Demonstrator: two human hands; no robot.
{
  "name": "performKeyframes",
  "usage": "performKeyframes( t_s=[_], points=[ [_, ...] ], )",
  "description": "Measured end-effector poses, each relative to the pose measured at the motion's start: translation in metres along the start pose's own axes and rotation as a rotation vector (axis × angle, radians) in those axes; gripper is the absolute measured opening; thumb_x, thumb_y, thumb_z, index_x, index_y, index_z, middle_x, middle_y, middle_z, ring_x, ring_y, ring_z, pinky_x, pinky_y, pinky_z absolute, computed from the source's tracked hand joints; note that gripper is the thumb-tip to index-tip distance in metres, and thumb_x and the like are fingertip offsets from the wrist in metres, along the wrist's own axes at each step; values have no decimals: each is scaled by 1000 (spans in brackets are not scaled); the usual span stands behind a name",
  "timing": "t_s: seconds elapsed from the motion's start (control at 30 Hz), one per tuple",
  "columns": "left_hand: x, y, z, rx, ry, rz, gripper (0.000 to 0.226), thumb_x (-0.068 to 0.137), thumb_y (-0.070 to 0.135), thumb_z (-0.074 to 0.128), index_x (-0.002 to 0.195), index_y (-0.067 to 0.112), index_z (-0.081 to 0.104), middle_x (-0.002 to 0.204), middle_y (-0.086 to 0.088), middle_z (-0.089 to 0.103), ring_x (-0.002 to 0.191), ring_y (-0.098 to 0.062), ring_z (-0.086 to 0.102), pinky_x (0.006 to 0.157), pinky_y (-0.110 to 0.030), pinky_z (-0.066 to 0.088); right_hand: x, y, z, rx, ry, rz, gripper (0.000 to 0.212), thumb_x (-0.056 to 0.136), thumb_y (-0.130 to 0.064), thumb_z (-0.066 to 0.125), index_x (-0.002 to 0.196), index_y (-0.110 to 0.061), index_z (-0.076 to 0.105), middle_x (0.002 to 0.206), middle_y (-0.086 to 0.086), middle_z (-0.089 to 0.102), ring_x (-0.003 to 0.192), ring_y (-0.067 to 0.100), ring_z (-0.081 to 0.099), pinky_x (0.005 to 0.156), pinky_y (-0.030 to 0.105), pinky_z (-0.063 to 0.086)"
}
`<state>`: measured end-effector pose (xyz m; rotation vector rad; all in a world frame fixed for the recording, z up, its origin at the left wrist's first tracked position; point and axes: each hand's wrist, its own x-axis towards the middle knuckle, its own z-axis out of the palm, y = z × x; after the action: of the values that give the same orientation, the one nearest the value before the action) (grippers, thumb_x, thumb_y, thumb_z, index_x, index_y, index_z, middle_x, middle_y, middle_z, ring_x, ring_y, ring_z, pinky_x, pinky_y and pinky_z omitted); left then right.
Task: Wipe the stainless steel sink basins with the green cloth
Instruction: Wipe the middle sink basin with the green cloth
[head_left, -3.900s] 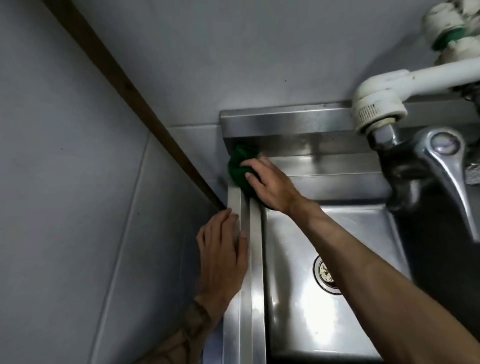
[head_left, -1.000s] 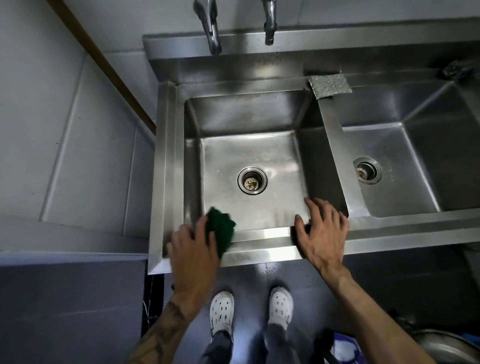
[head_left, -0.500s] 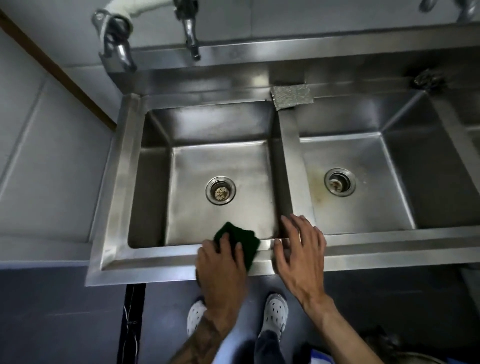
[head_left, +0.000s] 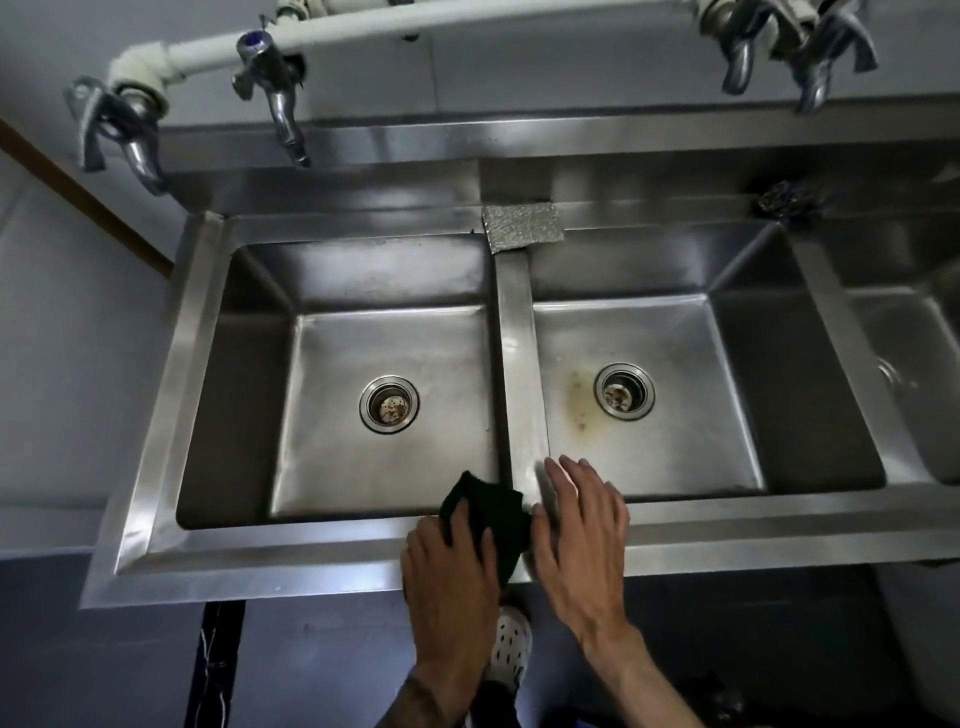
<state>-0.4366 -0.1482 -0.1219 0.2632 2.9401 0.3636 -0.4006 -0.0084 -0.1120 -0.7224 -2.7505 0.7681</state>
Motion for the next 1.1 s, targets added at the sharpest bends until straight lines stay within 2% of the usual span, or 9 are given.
performKeyframes(
  t_s=[0.2,0.3,0.37,0.5,0.57,0.63,0.77,0.9,1.1],
  points=[
    [-16,63,18,-87,-47,142,52,95,42,45,133,10,61,96,-16,65,79,-31,64,65,-43,57,-12,21,-17,-11,-31,125,50,97,-31,38,143,-17,53,147,2,54,143,19,41,119,47,30],
    [-23,96,27,-119,-99,235,49,99,37,41,138,11,58,103,-15,64,91,-32,65,78,-44,59,-14,44,-31,-22,1,211,50,100,-33,35,144,-16,51,147,3,52,143,18,40,119,43,29],
    [-23,108,25,-144,-188,183,51,104,40,36,136,12,64,105,-15,65,95,-33,65,83,-45,59,-15,57,-43,-21,15,267,52,99,-36,36,145,-16,50,149,3,50,143,17,39,118,40,27],
    [-23,120,20,-208,-279,122,48,104,39,36,135,16,64,109,-15,65,99,-32,65,91,-45,51,-19,62,-55,19,7,181,50,100,-36,35,145,-21,49,149,1,51,143,16,40,117,42,31],
    [-23,120,21,-315,-303,135,45,104,36,38,140,19,59,114,-11,64,103,-31,67,94,-44,54,-19,65,-56,85,14,170,49,101,-38,33,147,-25,44,151,-1,49,144,16,39,116,48,34],
    [-20,111,16,-420,-200,157,43,104,33,38,142,22,53,119,-6,64,107,-26,68,95,-40,58,-17,64,-54,117,-14,145,50,101,-40,36,149,-27,41,154,-2,45,145,16,38,115,53,36],
    [-5,74,5,-347,56,249,31,98,23,44,128,20,54,117,-1,61,102,-22,60,90,-33,43,-18,54,-39,-42,-191,-137,66,82,-50,65,143,-27,56,154,8,47,148,32,35,116,57,31],
    [12,57,6,-345,73,-5,33,105,32,36,124,22,61,112,1,59,99,-23,56,88,-36,41,-9,58,-34,-200,-296,-264,55,75,-65,68,118,-30,72,141,10,60,136,42,47,109,62,36],
    [64,69,8,-189,65,186,35,104,27,39,129,16,59,121,-6,58,101,-31,57,85,-44,46,-10,82,-37,-231,-195,-245,45,77,-67,65,101,-30,74,126,7,67,124,37,50,100,55,39]
  ],
)
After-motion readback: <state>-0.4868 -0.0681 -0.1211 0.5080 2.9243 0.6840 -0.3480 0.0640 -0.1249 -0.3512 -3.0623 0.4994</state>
